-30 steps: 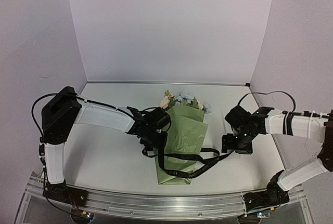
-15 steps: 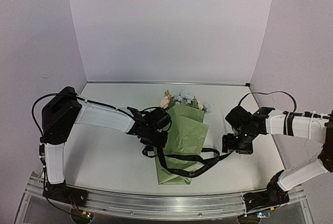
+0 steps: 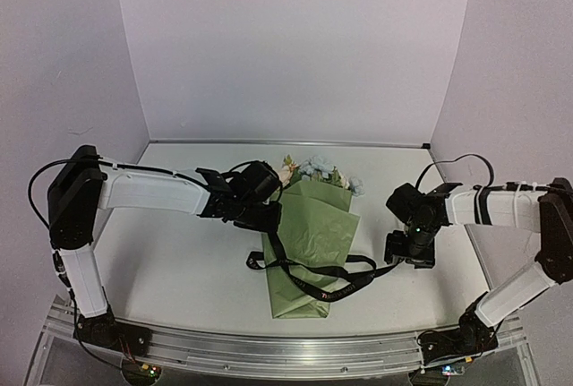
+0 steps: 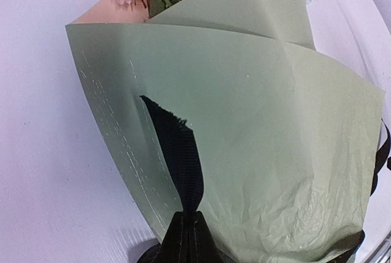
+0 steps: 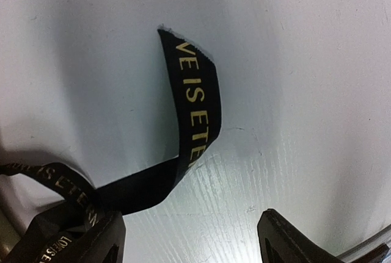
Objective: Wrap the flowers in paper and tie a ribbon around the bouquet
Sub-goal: Cross the ribbon over the folded bouquet.
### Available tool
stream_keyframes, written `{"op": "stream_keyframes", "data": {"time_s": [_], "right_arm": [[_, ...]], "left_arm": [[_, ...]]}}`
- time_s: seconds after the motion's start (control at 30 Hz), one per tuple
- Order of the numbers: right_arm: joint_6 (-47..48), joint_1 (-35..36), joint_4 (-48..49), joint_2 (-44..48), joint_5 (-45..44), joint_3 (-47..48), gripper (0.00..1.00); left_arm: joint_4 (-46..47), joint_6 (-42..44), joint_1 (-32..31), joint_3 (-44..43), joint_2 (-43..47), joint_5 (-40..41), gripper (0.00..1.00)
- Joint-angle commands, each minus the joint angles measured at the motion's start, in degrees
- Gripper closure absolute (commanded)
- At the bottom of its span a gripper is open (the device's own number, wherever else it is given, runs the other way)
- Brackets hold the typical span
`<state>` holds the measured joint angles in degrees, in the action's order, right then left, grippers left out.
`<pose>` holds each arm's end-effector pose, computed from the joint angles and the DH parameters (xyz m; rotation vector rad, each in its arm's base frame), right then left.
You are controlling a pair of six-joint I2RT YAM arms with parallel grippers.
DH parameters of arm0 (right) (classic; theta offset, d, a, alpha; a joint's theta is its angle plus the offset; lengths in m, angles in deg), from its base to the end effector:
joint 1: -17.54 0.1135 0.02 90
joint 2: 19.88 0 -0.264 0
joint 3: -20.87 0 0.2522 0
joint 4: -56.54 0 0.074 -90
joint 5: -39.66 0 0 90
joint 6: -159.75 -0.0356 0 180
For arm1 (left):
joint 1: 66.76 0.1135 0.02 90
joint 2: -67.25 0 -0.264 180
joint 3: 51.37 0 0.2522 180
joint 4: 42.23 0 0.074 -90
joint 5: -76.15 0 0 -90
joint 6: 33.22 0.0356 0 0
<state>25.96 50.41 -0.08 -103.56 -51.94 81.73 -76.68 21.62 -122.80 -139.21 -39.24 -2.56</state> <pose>0.2050 0.1313 0.1704 0.2871 2.9627 0.1380 0.2288 -0.3273 0.1989 0.3752 2.4955 -0.4268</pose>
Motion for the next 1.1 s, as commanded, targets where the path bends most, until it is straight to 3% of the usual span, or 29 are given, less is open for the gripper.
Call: {"op": "stream_keyframes", "data": {"time_s": [0.0,0.2,0.3,0.43,0.63,0.87,1.07], "right_arm": [[-2.6,-0.5,1.6,-3.9,-0.5,3.2,0.26],[-3.5,-0.7,4.3,-10.0,-2.4,5.7,0.33],[-3.3,-0.8,4.5,-11.5,-4.1,5.8,0.41],[-2.8,-1.2,4.5,-12.4,-5.6,5.1,0.61],[-1.5,-2.0,2.9,-11.2,-5.5,6.2,0.99],[2.4,-2.1,-2.2,-9.6,-6.8,10.2,1.00],[3.7,-2.9,-4.6,-9.3,-6.7,12.2,1.00]], "left_arm": [[1.8,2.6,0.7,0.4,2.6,0.4,1.00],[2.1,3.5,0.8,0.5,3.5,-0.1,1.00],[2.6,4.0,1.0,0.4,4.2,-1.2,1.00],[4.6,5.8,1.0,0.3,5.6,-4.3,1.00],[9.9,12.2,0.4,-1.2,6.3,-19.7,1.00],[14.8,16.3,-1.3,-8.7,4.8,-31.4,1.00],[17.2,14.3,1.6,-11.2,5.5,-30.1,1.00]]}}
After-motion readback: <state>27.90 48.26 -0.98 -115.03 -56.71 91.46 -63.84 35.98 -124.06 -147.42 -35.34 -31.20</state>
